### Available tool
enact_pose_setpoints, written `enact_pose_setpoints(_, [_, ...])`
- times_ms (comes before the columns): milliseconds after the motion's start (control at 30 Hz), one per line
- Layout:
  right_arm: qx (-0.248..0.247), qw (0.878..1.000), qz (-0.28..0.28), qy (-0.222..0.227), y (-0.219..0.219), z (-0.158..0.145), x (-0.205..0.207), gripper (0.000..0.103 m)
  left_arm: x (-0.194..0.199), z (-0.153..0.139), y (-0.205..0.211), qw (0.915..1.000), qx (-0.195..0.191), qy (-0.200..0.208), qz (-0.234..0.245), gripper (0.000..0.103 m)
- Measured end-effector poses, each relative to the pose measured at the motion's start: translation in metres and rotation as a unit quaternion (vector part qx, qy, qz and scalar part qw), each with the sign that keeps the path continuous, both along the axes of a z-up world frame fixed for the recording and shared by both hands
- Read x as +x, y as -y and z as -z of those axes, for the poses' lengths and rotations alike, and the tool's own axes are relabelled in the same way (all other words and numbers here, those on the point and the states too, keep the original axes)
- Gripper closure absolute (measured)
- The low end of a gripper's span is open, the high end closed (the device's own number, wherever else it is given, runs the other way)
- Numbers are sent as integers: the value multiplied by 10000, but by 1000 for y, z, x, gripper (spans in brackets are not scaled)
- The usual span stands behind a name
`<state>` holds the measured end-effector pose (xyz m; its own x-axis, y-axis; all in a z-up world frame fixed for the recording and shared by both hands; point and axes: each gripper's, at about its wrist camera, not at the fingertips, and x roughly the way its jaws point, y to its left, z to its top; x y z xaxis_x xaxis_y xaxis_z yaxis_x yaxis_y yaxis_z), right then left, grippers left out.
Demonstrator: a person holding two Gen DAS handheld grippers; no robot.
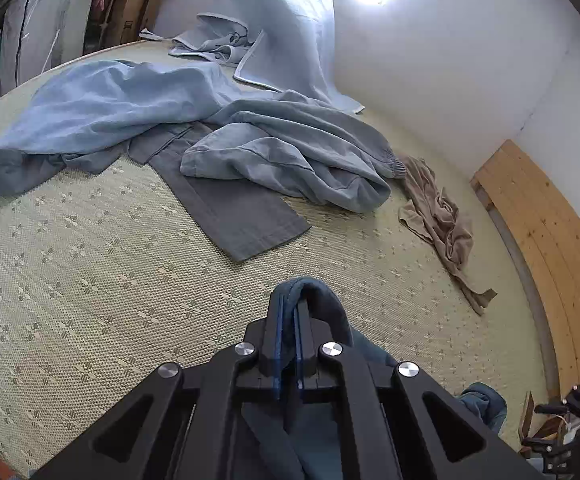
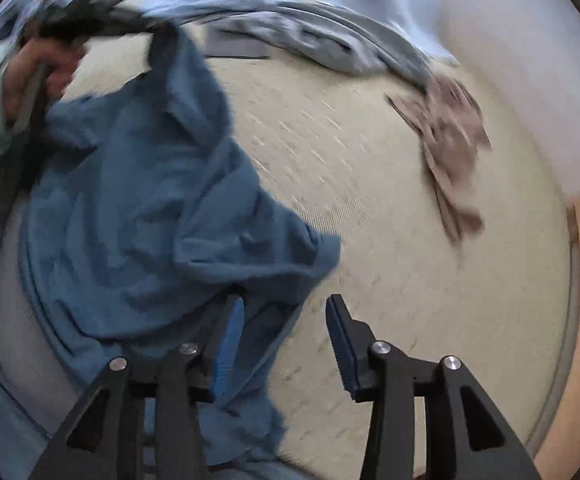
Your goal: Fold clothes
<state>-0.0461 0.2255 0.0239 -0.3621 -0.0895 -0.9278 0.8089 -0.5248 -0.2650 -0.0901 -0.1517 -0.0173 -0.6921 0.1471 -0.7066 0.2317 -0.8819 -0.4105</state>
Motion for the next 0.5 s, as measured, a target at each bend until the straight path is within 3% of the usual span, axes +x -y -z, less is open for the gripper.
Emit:
enact_pose_setpoints(67, [343, 9985, -382, -179, 7, 5, -2, 57, 0, 0, 1, 10000, 20, 6, 4, 100])
enact_pose_setpoints(167, [1000, 9843, -1318, -617, 17, 19, 5, 58, 1, 0, 3, 10000, 36, 12, 31, 100])
enact_pose_setpoints(300, [1795, 9462, -2467, -1078, 24, 41, 22, 59, 1, 0, 5, 10000, 79, 34, 15, 100])
enact_pose_setpoints(500, [2420, 9083, -3194, -1203, 25, 61, 23, 59, 0, -1, 5, 9999, 113, 27, 54, 100])
